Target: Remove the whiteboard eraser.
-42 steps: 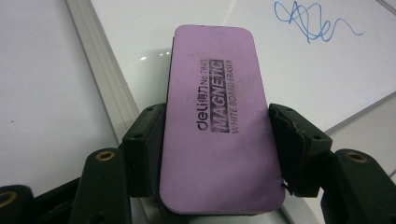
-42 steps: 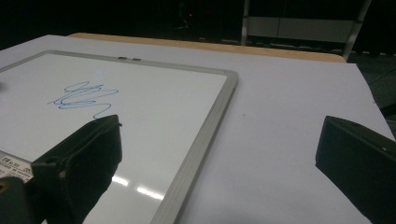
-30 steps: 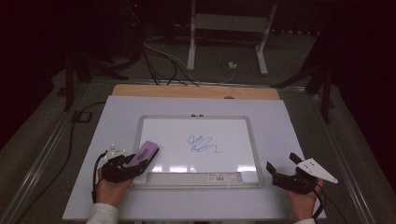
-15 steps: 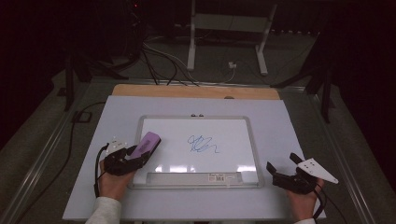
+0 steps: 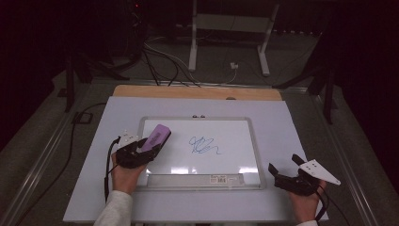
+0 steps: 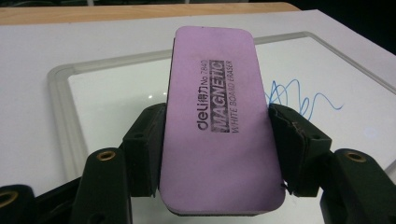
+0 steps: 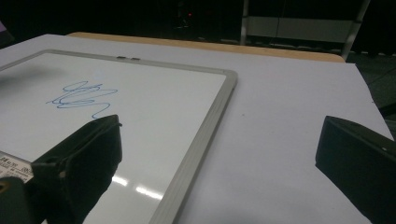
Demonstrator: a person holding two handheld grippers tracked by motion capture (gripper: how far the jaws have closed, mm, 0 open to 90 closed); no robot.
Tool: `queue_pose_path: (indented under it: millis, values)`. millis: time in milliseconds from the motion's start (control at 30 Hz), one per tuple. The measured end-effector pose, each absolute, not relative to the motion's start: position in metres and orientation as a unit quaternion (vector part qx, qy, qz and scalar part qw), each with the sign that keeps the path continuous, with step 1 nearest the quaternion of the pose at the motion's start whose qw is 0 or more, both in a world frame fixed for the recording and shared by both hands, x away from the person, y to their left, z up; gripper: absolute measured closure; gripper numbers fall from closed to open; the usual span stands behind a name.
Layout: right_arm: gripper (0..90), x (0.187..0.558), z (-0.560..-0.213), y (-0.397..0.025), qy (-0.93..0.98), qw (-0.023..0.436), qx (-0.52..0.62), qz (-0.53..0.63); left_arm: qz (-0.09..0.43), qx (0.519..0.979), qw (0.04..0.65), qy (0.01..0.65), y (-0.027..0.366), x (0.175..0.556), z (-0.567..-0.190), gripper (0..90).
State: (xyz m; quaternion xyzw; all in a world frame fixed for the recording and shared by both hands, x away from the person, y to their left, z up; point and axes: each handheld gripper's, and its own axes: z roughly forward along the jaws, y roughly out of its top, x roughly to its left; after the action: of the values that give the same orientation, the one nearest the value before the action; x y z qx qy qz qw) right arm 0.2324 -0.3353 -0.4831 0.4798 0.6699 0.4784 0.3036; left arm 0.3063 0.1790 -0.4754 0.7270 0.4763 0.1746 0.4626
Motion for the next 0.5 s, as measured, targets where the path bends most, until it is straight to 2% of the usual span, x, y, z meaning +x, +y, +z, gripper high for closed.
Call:
queue_pose_path:
  millis: [500]
  values:
    - [1.0, 0.233, -0.483, -0.335, 0.671, 0.303, 0.48, 0.477, 0.168, 0.735, 0.467, 0.462, 0.143, 0.331, -0.476, 41.5]
